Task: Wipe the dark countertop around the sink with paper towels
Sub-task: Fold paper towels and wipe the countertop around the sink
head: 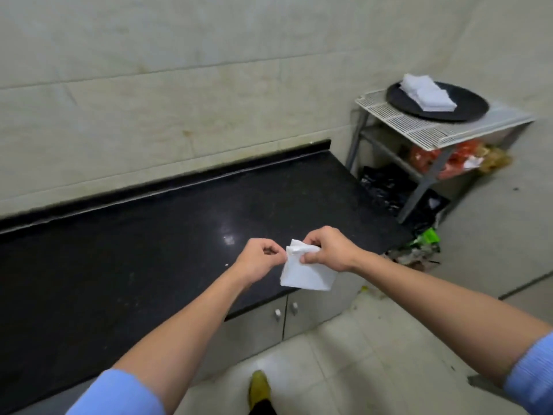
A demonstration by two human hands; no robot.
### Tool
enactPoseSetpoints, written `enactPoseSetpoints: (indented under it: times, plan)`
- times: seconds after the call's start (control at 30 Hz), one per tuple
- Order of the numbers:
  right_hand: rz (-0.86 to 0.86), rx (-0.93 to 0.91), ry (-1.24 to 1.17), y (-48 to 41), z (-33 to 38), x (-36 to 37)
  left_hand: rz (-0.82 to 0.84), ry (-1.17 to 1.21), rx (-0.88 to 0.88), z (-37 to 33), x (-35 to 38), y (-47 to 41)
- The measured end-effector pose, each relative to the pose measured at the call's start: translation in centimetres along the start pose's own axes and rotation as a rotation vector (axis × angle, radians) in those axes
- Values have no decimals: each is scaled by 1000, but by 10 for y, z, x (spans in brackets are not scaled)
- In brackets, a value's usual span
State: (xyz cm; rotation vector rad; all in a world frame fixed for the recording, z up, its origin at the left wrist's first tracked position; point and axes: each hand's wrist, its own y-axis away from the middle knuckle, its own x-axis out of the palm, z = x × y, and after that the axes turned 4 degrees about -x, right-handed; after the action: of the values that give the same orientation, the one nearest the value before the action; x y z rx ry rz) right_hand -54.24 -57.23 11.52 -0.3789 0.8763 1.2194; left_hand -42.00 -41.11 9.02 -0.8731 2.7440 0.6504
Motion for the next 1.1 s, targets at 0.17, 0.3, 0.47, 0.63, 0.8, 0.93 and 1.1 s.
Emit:
enactPoseSetpoints:
  times: [0.17,0.3,0.47,0.63,0.8,0.93,1.1]
  plan:
    - [-86,100,-50,-27,-48,-41,154,27,50,-44,23,-78]
    - [-150,158,-80,-46,-73,-77,308,15,75,-78,37,-135]
    - [-236,220,-144,-49,-108,-109,375,-132,106,-105,73,-185]
    - [-328,301,-243,-34,-155,-141,380,-162,108,-132,115,-216]
    - [-491,288,-314,-19,-210,-185,364,-130,114,-170,161,-244]
    - [-537,230,-300,-17,-257,-237,312,-100,152,-213,209,-271]
    - [-595,174,-284,-20,-309,-319,230,-50,181,-275,265,-302]
